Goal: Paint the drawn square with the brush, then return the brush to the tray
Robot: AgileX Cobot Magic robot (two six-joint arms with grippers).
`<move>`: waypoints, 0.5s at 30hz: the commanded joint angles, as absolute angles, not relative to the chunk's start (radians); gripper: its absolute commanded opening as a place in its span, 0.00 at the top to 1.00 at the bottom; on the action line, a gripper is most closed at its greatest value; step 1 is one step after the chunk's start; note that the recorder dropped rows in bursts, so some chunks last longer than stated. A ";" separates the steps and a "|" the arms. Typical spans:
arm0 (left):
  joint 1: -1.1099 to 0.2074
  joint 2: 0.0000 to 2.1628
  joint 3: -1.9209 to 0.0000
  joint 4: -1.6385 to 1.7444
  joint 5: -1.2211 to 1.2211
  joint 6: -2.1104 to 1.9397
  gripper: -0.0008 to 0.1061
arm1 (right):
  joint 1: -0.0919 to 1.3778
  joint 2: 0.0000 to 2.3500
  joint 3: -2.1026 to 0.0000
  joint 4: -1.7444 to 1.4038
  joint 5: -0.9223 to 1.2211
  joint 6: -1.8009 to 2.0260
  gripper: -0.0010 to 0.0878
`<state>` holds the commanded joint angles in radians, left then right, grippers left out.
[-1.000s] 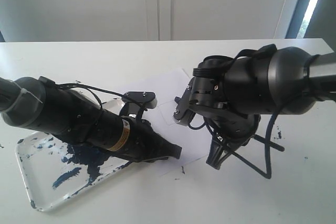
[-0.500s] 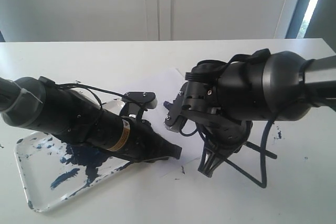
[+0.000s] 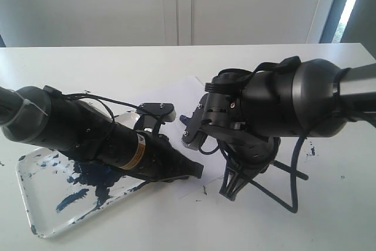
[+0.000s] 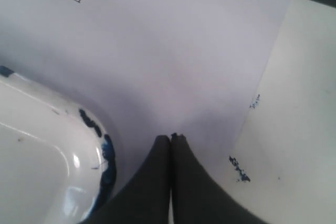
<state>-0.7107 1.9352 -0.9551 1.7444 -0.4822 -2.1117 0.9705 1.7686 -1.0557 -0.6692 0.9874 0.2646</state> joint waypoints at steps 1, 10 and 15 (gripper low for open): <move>-0.711 1.935 -0.955 1.744 -0.482 -2.112 0.99 | 0.970 1.769 -1.056 -0.681 0.994 0.265 0.99; -0.711 1.935 -0.955 1.744 -0.484 -2.112 0.99 | 0.931 1.773 -1.056 -0.760 1.048 0.271 0.99; -0.711 1.935 -0.955 1.744 -0.486 -2.112 0.99 | 0.901 1.773 -1.056 -0.783 1.048 0.271 0.99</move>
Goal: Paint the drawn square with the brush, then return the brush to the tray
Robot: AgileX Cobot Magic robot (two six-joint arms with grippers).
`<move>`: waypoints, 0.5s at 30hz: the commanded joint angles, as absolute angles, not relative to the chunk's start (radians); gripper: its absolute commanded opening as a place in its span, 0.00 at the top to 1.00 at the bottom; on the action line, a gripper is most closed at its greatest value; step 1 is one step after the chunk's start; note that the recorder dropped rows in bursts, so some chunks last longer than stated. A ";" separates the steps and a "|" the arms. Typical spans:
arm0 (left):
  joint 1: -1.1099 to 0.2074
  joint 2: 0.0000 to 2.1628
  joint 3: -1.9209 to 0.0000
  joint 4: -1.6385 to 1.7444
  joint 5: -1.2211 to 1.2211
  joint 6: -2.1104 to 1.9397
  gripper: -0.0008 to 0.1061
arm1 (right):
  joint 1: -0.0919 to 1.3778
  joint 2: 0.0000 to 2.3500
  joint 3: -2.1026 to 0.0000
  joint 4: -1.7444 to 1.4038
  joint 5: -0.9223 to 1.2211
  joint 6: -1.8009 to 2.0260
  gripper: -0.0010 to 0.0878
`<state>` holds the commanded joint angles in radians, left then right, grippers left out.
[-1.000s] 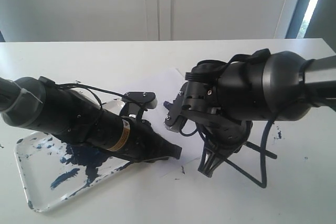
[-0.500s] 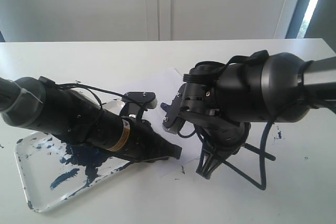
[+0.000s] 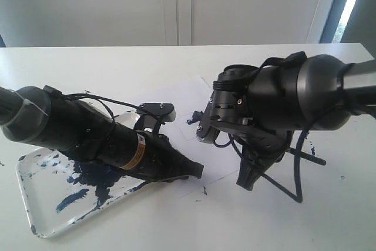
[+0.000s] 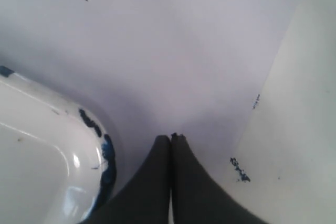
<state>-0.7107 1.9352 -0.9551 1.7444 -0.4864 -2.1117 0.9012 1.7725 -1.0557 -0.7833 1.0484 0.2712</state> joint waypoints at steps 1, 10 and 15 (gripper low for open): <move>-0.711 1.935 -0.955 1.744 -0.486 -2.112 0.99 | 0.896 1.773 -1.056 -0.783 1.043 0.273 0.99; -0.711 1.935 -0.955 1.744 -0.489 -2.112 0.99 | 0.900 1.773 -1.056 -0.713 0.979 0.285 0.99; -0.711 1.935 -0.955 1.744 -0.487 -2.112 0.99 | 0.928 1.773 -1.056 -0.672 0.966 0.264 0.99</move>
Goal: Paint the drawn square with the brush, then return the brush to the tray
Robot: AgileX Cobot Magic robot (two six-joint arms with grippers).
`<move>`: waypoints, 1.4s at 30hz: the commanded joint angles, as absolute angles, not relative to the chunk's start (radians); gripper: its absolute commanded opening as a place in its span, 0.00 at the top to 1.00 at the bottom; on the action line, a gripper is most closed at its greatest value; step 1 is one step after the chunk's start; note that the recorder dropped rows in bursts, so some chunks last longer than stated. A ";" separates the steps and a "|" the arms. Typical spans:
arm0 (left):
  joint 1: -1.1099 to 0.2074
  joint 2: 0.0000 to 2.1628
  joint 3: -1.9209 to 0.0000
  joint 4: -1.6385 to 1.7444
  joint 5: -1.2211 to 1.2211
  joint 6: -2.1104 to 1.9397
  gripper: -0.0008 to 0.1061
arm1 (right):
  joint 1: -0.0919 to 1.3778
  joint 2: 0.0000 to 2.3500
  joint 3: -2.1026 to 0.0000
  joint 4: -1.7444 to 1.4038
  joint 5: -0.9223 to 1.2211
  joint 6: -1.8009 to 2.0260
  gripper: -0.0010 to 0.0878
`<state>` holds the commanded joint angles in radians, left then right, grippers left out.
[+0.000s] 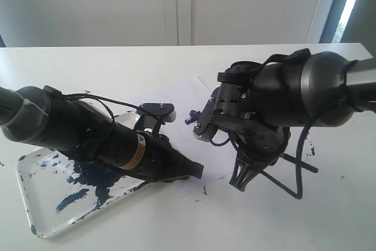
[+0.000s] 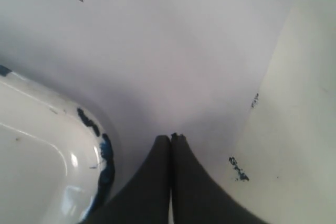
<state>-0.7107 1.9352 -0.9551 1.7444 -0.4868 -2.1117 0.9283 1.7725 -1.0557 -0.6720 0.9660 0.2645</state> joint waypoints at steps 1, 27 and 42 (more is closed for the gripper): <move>-0.711 1.935 -0.955 1.744 -0.487 -2.112 0.99 | 0.939 1.773 -1.056 -0.672 0.964 0.264 0.99; -0.711 1.935 -0.955 1.744 -0.497 -2.112 0.99 | 0.896 1.815 -1.056 -0.842 0.980 0.333 0.99; -0.711 1.935 -0.955 1.744 -0.494 -2.112 0.99 | 0.956 1.817 -1.056 -0.885 1.026 0.289 0.99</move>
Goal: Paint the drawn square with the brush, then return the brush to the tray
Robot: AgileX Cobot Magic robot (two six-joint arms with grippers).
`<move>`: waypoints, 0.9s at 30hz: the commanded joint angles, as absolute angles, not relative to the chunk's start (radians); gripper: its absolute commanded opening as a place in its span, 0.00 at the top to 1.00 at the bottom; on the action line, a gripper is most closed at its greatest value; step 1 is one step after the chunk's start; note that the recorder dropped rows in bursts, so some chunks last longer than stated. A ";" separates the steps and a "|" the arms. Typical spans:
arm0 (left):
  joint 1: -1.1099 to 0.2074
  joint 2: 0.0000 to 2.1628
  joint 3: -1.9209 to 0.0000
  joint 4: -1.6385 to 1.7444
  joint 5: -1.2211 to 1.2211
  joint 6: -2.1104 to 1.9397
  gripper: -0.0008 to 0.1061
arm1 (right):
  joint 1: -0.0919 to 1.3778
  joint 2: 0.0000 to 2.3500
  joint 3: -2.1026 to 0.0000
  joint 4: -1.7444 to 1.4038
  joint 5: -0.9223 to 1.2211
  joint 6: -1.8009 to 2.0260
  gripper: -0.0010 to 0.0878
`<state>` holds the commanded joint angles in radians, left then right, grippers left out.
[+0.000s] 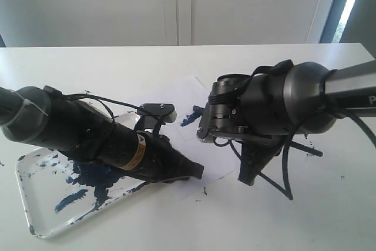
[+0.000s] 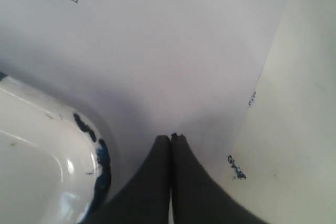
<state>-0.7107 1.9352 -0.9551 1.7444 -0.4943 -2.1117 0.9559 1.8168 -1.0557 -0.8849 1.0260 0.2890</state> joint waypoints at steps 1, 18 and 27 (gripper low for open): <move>-0.711 1.935 -0.955 1.744 -0.494 -2.112 0.99 | 0.966 1.817 -1.056 -0.885 1.029 0.289 0.99; -0.711 1.935 -0.955 1.744 -0.504 -2.112 0.99 | 1.005 1.852 -1.056 -0.981 1.142 0.257 0.99; -0.711 1.935 -0.955 1.744 -0.507 -2.112 0.99 | 0.955 1.873 -1.056 -1.048 1.163 0.342 0.99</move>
<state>-0.7107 1.9352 -0.9551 1.7444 -0.5066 -2.1117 0.9546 1.8734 -1.0557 -1.0476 1.1626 0.3421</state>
